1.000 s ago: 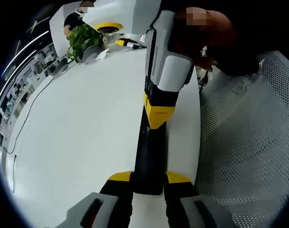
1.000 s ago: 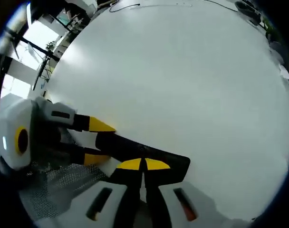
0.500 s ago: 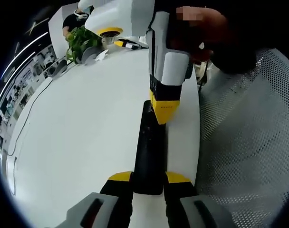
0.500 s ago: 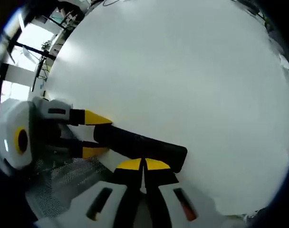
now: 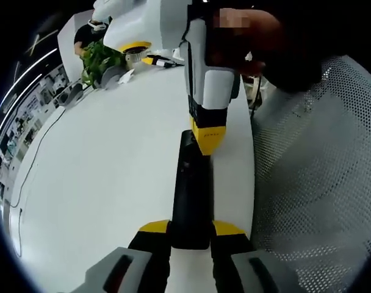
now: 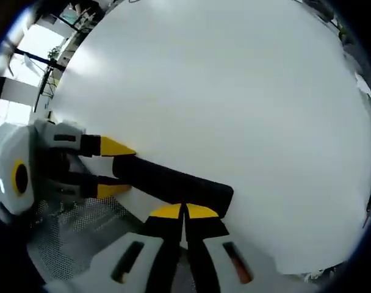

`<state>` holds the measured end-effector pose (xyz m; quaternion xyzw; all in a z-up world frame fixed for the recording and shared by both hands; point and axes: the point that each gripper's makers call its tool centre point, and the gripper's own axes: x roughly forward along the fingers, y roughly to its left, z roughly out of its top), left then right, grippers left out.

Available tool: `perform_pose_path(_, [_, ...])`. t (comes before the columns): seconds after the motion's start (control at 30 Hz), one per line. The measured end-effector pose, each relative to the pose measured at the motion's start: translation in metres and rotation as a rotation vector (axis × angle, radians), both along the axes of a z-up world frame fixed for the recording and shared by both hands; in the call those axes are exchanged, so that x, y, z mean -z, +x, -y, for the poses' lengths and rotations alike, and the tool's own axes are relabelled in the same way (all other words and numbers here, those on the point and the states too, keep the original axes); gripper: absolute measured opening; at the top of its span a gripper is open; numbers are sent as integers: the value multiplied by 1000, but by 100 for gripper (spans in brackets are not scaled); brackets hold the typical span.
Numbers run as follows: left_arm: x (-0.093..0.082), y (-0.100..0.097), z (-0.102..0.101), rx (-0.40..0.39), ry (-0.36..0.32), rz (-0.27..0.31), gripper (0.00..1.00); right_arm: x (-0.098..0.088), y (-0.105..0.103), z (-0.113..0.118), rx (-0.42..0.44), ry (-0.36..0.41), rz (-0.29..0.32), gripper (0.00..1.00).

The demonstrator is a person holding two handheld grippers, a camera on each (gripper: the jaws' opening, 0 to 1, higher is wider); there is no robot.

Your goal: Press the specified remote control buttons in sequence, fully releasing each button before pressing the next.

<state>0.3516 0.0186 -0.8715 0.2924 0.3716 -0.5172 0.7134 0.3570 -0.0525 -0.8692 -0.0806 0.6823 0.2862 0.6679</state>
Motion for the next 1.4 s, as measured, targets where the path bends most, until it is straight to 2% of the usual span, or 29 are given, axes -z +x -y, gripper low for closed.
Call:
perform_pose_path(0.1, [0,0,1,-6,-4,-4,25,1,-1,0,-27,-31,0,0])
perform_pose_path(0.2, [0,0,1,-9,-4,-8,25,0,0,2,-26,-28,9,0])
perform_pose_path(0.37, [0,0,1,-4,-2,-2,25,-1,0,2,88,55,-39,0])
perform_pose_path(0.63, [0,-1,0,-6,-3,0,25,-2,0,2,105,53,-54,0])
perform_pose_path(0.77, [0,-1,0,-7,-4,0,25,-5,5,5,119,54,-29,0])
perform_pose_path(0.87, [0,0,0,-9,-4,-4,25,-11,12,-3,157,120,-11,0])
perform_pose_path(0.93, [0,0,0,-13,-7,-6,25,-12,14,-4,164,128,-6,0])
perform_pose_path(1.2, [0,0,0,-29,-10,-17,25,-6,13,-6,137,94,8,0])
perform_pose_path(1.4, [0,0,0,-32,-14,-15,25,-3,12,-7,74,48,25,0])
